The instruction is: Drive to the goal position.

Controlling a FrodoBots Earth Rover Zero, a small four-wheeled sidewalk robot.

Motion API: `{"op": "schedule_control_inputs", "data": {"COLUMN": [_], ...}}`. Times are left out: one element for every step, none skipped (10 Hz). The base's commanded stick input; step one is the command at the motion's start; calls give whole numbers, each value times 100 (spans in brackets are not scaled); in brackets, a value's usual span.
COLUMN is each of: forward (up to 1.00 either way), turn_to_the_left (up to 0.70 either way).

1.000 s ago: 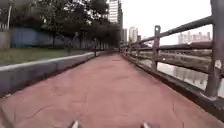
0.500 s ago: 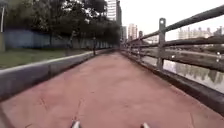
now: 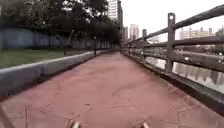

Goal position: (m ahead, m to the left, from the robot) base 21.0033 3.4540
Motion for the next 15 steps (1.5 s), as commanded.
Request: {"op": "schedule_control_inputs", "data": {"forward": [70, 70, 70, 70, 70, 70, 70, 70, 70, 70, 70, 70, 70, 70, 70], "turn_to_the_left": [0, 0, 0, 0, 0, 0, 0, 0, 0, 0, 0, 0, 0, 0, 0]}}
